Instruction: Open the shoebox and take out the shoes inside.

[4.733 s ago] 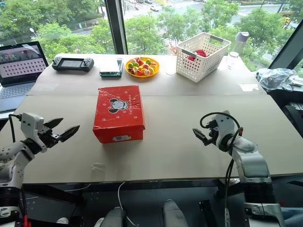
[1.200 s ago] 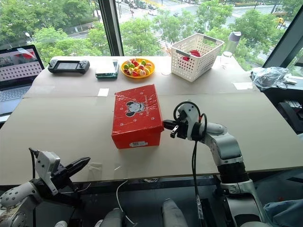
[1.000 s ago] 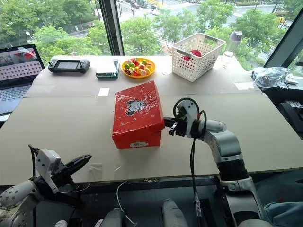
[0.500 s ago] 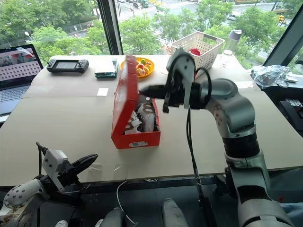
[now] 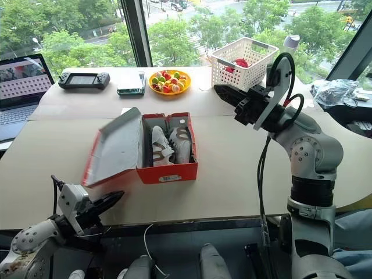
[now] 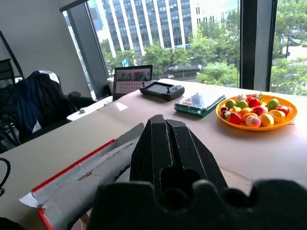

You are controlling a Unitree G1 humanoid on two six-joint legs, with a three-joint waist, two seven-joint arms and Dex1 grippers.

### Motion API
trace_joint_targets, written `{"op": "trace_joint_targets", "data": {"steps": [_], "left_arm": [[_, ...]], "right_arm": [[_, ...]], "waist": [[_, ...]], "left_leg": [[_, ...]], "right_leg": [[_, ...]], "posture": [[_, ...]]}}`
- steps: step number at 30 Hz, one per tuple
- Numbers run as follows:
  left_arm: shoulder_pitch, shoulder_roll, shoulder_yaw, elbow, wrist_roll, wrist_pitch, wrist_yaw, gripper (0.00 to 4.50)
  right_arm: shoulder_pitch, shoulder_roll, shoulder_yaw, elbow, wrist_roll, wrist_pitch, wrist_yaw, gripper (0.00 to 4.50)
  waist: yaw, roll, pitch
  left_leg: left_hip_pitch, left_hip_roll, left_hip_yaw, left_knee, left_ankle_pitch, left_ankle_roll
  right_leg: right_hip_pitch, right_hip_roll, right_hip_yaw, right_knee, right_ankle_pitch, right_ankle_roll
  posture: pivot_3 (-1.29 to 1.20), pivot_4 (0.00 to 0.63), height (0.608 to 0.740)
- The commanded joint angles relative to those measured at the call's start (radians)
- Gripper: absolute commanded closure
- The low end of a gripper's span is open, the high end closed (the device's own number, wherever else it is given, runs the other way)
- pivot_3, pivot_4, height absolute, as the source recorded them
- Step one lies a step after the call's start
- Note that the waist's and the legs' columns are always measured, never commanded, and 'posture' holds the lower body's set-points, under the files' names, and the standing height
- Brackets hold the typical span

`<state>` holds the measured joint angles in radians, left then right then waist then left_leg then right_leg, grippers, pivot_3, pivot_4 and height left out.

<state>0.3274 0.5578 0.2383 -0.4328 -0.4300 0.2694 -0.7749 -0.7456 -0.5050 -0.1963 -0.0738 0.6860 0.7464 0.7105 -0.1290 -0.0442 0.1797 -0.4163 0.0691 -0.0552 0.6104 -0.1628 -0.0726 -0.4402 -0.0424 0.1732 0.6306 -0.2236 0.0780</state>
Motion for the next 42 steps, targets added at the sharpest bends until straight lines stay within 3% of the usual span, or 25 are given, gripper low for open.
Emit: {"op": "trace_joint_targets", "data": {"steps": [1,3,8,11,13,15,18,20,23,29,37,42], "left_arm": [[0.008,0.012,0.044,-0.07,-0.104,0.081,0.005,4.48],[-0.072,0.044,0.095,-0.075,-0.209,0.176,0.029,4.48],[-0.395,0.29,0.174,0.07,-0.433,0.395,-0.117,4.48],[-0.63,0.504,0.138,0.334,-0.419,0.433,-0.341,4.48],[-0.76,0.548,0.064,0.493,-0.353,0.388,-0.436,4.48],[-0.845,0.552,-0.016,0.597,-0.277,0.329,-0.505,4.48],[-0.942,0.525,-0.129,0.743,-0.155,0.232,-0.598,4.5],[-0.994,0.499,-0.169,0.817,-0.112,0.195,-0.64,4.5],[-1.039,0.46,-0.205,0.881,-0.062,0.15,-0.677,4.5],[-1.045,0.409,-0.211,0.914,-0.018,0.113,-0.699,4.5],[-1.017,0.39,-0.18,0.901,-0.001,0.096,-0.689,4.5],[-0.963,0.376,-0.163,0.844,-0.015,0.103,-0.67,4.5]], "right_arm": [[0.015,-0.023,0.025,-0.044,-0.026,-0.034,0.017,4.5],[0.022,-0.038,0.055,-0.066,-0.036,-0.019,0.035,4.5],[-0.002,-0.063,0.156,-0.113,-0.033,0.034,0.093,4.5],[-0.077,-0.04,0.248,-0.059,-0.09,0.04,0.098,4.5],[-0.126,-0.028,0.31,-0.012,-0.131,0.056,0.103,4.5],[-0.168,-0.016,0.37,0.043,-0.185,0.053,0.105,4.5],[-0.232,-0.004,0.471,0.143,-0.288,-0.01,0.144,3.75],[-0.26,0.0,0.525,0.187,-0.338,-0.071,0.203,3.08],[-0.305,0.021,0.583,0.289,-0.427,-0.181,0.251,1.97],[-0.414,0.086,0.669,0.566,-0.627,-0.331,0.234,0.05],[-0.476,0.108,0.672,0.695,-0.736,-0.263,0.252,0.05],[-0.447,0.143,0.684,0.771,-0.829,-0.223,0.131,0.05]], "waist": [[0.003,0.0,0.0],[0.01,0.0,0.0],[0.012,-0.002,0.001],[-0.007,-0.001,0.002],[-0.02,-0.001,0.002],[-0.025,-0.001,0.002],[-0.023,-0.001,0.002],[-0.022,-0.001,0.002],[-0.021,-0.001,0.002],[-0.021,-0.001,0.002],[-0.016,-0.001,0.002],[-0.015,-0.001,0.002]], "left_leg": [[-0.001,0.0,0.0,0.0,0.0,0.0],[-0.002,0.0,0.0,0.001,0.0,0.0],[-0.004,0.0,-0.002,0.003,0.002,0.003],[-0.003,0.0,-0.001,0.007,0.002,0.002],[-0.004,0.0,-0.001,0.006,0.002,0.002],[-0.004,-0.001,-0.001,0.003,0.002,0.002],[-0.002,0.0,-0.001,-0.004,0.002,0.002],[-0.005,0.0,-0.002,-0.004,0.002,0.002],[-0.019,0.0,-0.003,-0.003,0.002,0.003],[-0.021,0.0,-0.006,-0.003,0.002,0.003],[-0.02,0.0,-0.012,0.002,0.003,0.001],[-0.017,0.0,-0.015,0.003,0.005,0.001]], "right_leg": [[0.0,0.0,0.0,-0.001,0.0,0.0],[0.0,0.0,0.0,-0.001,0.0,0.001],[-0.001,0.0,-0.002,0.002,0.001,0.001],[0.001,0.0,-0.001,-0.001,0.001,0.001],[0.0,0.0,-0.001,-0.001,0.001,0.001],[0.0,0.0,-0.001,0.0,0.002,0.001],[-0.001,0.0,-0.002,0.0,-0.001,0.0],[-0.004,0.0,-0.004,0.006,-0.002,0.006],[-0.02,0.0,-0.006,0.016,-0.003,-0.001],[-0.02,0.0,-0.012,0.018,-0.004,-0.003],[-0.018,0.0,-0.017,0.023,-0.003,-0.004],[-0.016,0.0,-0.02,0.028,-0.005,-0.001]], "posture": [[0.0,0.15,0.725],[0.0,0.15,0.725],[0.0,0.15,0.725],[0.0,0.15,0.725],[0.0,0.15,0.725],[0.0,0.15,0.725],[0.0,0.15,0.725],[0.0,0.15,0.725],[0.0,0.15,0.725],[0.0,0.15,0.725],[0.0,0.15,0.725],[0.0,0.15,0.725]]}}
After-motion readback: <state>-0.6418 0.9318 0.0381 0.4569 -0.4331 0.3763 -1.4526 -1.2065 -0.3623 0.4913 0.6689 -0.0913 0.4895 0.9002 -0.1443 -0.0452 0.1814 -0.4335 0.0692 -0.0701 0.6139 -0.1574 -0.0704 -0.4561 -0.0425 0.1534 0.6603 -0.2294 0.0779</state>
